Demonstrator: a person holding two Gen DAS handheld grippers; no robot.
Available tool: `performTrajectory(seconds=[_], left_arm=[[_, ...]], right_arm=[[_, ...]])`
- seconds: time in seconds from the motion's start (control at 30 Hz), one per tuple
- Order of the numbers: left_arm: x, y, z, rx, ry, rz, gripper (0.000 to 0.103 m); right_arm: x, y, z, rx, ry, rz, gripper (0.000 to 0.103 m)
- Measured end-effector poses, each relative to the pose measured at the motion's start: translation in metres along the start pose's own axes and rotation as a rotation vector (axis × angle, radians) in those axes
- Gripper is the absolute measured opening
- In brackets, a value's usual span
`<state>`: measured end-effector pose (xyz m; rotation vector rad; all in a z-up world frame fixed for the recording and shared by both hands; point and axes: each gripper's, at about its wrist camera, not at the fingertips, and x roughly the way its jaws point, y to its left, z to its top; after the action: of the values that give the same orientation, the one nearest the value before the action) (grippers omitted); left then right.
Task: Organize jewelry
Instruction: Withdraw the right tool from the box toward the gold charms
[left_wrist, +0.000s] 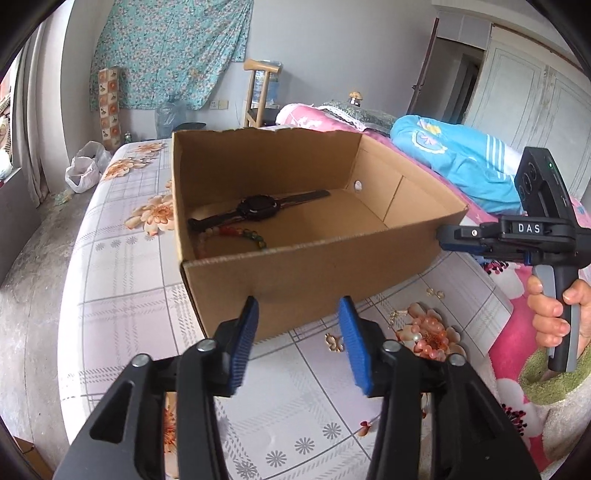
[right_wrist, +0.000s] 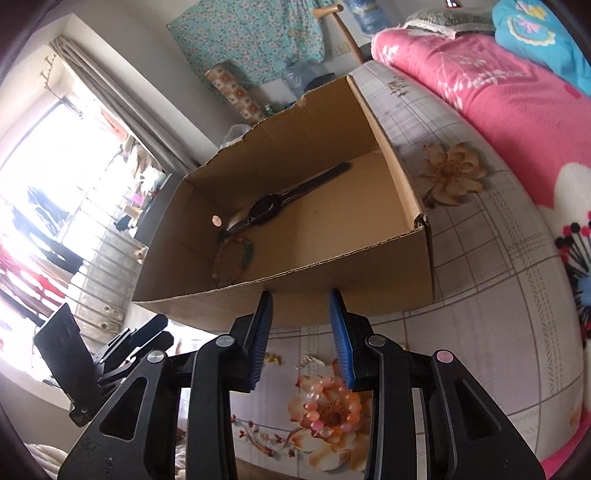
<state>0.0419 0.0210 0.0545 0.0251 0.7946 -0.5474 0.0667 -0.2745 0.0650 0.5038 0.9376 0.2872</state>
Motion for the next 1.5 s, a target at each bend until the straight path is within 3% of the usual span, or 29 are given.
performTrajectory(seconds=[0.1,0.23,0.37,0.53,0.7,0.77,1.1,1.33,1.5], left_arm=[[0.008,0.0,-0.015,-0.002,0.039,-0.02,0.058],[0.028,-0.002,-0.032,0.007,0.13,0.008,0.063],[0.043,-0.003,-0.04,0.023,0.197,0.056,0.072],[0.054,-0.017,-0.038,0.121,0.239,0.17,0.085],[0.06,-0.018,-0.037,0.1,0.277,0.175,0.098],[0.059,-0.018,-0.037,0.102,0.273,0.172,0.098],[0.061,-0.01,-0.031,0.101,0.317,0.168,0.098],[0.062,-0.014,-0.033,0.08,0.274,0.185,0.099],[0.065,-0.016,-0.028,0.073,0.27,0.192,0.099]], right_arm=[[-0.003,0.003,-0.01,-0.042,-0.011,-0.075,0.052],[-0.005,-0.005,-0.028,-0.065,-0.02,-0.22,0.066],[-0.006,-0.007,-0.032,-0.088,-0.021,-0.327,0.076],[-0.004,0.0,-0.035,-0.157,-0.038,-0.404,0.095],[0.004,0.002,-0.033,-0.231,-0.044,-0.497,0.095],[0.004,0.004,-0.029,-0.257,-0.055,-0.516,0.095],[-0.027,0.012,-0.019,-0.258,-0.25,-0.469,0.095],[-0.07,0.014,-0.027,-0.241,-0.395,-0.452,0.095],[-0.082,0.01,-0.034,-0.224,-0.374,-0.444,0.095]])
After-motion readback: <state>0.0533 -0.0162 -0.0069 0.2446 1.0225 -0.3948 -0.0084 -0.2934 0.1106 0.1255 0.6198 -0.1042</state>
